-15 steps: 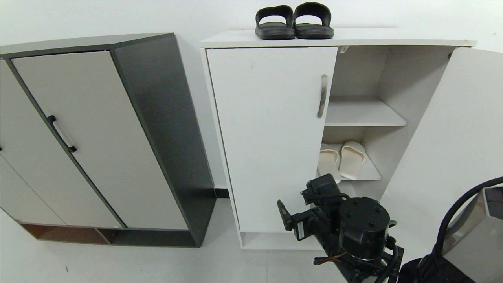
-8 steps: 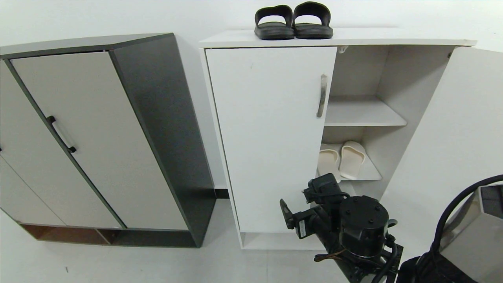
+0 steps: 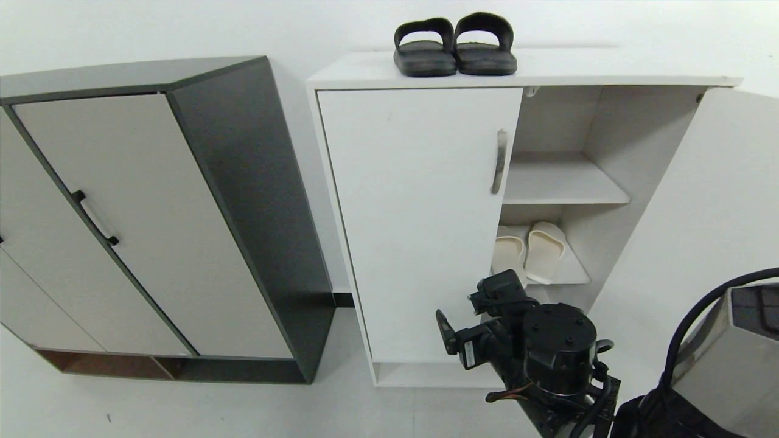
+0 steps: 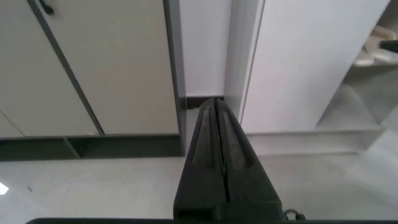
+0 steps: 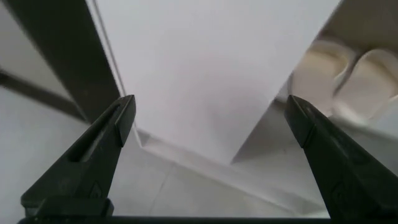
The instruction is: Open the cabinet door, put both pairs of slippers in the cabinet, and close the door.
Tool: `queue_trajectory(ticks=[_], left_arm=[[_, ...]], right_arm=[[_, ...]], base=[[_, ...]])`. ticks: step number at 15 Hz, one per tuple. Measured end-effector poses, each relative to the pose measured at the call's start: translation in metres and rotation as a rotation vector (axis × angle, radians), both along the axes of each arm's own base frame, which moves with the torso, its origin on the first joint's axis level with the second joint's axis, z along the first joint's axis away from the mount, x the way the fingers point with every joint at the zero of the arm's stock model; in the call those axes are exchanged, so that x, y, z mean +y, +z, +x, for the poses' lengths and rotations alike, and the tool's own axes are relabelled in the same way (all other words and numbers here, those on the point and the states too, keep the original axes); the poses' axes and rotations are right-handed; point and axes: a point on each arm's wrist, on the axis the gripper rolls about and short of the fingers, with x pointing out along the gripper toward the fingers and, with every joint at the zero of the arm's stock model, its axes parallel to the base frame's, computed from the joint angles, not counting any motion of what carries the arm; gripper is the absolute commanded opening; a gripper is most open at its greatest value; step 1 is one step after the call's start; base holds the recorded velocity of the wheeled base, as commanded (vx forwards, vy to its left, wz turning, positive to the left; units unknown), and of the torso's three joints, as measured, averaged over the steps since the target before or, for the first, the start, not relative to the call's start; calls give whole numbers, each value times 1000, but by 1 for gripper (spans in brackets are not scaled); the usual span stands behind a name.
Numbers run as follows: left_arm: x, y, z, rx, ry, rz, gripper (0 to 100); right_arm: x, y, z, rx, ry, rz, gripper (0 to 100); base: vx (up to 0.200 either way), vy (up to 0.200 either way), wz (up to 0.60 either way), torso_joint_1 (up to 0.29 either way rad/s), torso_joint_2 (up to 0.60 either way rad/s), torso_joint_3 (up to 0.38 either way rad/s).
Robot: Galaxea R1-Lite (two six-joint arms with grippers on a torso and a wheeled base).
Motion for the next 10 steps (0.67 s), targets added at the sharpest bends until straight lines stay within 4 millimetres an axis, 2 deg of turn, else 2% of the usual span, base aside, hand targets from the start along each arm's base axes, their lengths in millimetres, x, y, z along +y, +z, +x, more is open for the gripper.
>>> queue_trajectory(ticks=[5,10], left_arm=[[0,0,0,0,0,0,0],[0,0,0,0,0,-4,0]], right_arm=[[0,0,0,1,2,-1,100],[-2,3,6,-9,-17,9,100]], base=[[0,0,0,98,-478,-348],[0,0,0,149,-474,-330]])
